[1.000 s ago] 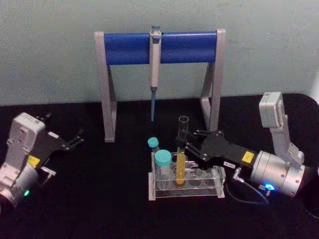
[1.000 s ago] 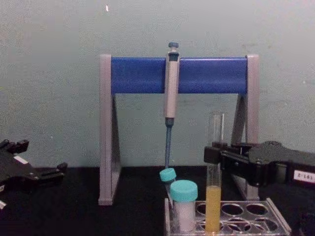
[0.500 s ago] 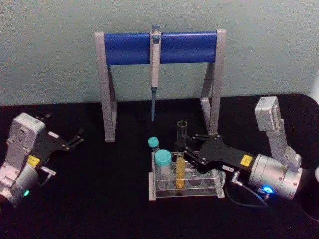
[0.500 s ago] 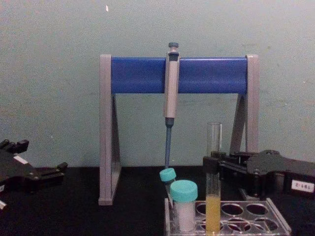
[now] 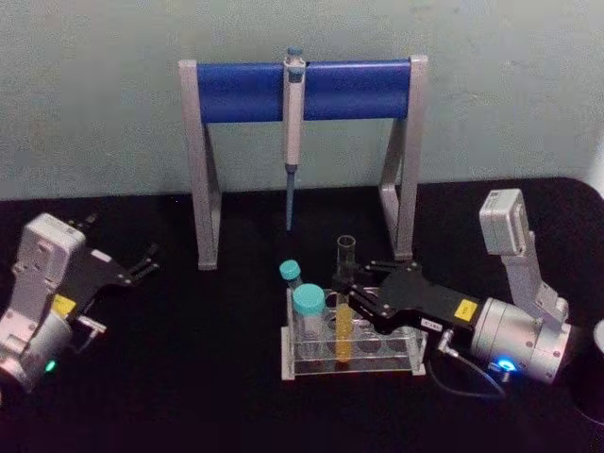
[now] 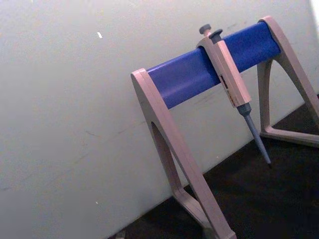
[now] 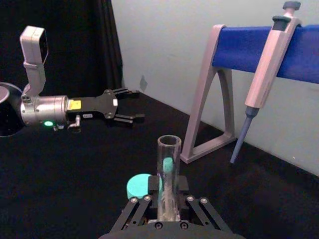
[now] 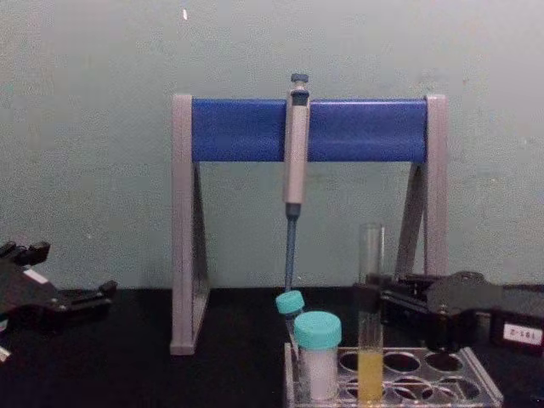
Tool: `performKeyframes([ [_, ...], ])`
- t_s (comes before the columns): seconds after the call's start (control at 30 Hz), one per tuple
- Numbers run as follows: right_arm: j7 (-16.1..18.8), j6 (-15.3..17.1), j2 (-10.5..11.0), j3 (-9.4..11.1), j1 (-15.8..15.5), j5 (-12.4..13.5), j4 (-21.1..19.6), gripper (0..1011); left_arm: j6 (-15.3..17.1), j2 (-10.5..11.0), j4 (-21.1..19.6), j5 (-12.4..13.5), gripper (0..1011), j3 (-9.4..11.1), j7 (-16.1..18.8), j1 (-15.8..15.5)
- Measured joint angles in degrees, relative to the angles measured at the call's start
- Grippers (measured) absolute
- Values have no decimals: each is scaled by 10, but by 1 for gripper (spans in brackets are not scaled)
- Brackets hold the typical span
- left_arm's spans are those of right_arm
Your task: Pick up the test tube from the test tube rack, shake it, then place it back into the test tube rack.
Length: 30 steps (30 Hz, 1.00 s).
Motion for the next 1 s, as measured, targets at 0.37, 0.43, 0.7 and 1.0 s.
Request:
performKeyframes([
  [0.37, -2, 3, -4, 0, 0, -2, 6, 229, 0, 0, 0, 0, 1001, 0, 0, 0],
  [0.43, -3, 3, -4, 0, 0, -3, 7, 229, 0, 0, 0, 0, 1001, 0, 0, 0],
  [0.7, -5, 3, -4, 0, 0, -4, 7, 228, 0, 0, 0, 0, 1001, 0, 0, 0],
  [1.0, -5, 4, -4, 0, 0, -4, 6, 229, 0, 0, 0, 0, 1001, 0, 0, 0],
])
